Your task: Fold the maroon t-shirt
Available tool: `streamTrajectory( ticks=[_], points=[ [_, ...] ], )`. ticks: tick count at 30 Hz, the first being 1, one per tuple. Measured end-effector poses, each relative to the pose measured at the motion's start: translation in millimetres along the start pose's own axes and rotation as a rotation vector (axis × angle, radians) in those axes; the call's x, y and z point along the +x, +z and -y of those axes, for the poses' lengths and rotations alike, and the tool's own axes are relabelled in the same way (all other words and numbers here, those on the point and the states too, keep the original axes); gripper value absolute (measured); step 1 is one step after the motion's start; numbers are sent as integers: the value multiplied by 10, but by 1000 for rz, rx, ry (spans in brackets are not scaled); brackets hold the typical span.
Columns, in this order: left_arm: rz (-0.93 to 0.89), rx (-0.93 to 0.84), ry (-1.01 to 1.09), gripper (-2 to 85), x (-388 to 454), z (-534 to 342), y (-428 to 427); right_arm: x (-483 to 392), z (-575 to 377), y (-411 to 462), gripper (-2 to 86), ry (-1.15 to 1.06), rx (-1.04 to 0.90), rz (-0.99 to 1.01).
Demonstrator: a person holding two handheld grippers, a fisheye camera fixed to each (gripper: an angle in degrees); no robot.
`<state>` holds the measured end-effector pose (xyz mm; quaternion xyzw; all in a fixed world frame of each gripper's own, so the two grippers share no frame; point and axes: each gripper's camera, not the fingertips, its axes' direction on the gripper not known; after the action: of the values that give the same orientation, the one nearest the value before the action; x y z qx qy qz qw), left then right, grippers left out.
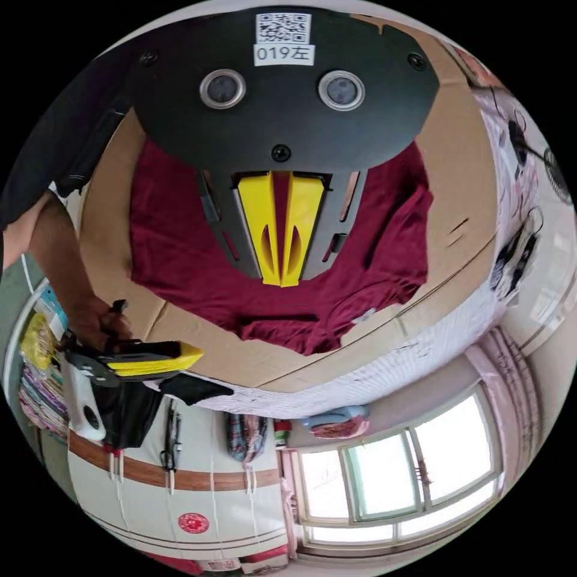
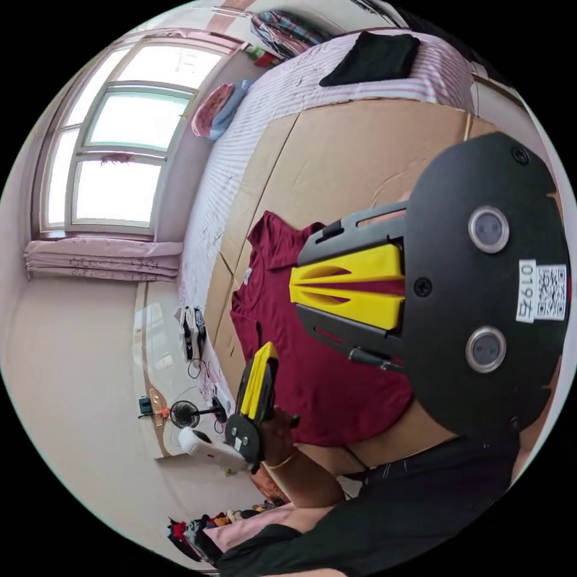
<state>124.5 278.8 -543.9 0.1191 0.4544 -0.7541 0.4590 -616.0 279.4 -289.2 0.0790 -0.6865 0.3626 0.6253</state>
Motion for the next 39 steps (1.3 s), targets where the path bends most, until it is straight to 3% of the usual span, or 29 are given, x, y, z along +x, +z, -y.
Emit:
streamTrajectory(
  ticks=[3, 5, 9, 12, 17, 24, 39],
  points=[
    [192, -95, -97, 10, -456, -591, -250, -222, -359, 370, -8, -24, -48, -198],
    [216, -106, -182, 10, -761, -861, -427, -140, -526, 651, -9, -2, -86, -248],
    [-14, -53, -413, 10, -1449, -1288, -707, 230, -567, 927, -8, 116, -71, -128],
    [-45, -40, -474, 10, -1656, -1469, -800, 313, -573, 1234, -7, 113, -53, -113],
    [3, -44, -481, 11, -1828, -1638, -984, 352, -552, 2148, -5, -45, -167, -300],
    [-52, -13, -464, 12, -2164, -1803, -1318, 792, -551, 3163, 65, -168, -347, -305],
    [-117, 37, -449, 8, -2703, -1827, -2033, 953, -614, 4287, 46, -199, -304, -465]
  ],
)
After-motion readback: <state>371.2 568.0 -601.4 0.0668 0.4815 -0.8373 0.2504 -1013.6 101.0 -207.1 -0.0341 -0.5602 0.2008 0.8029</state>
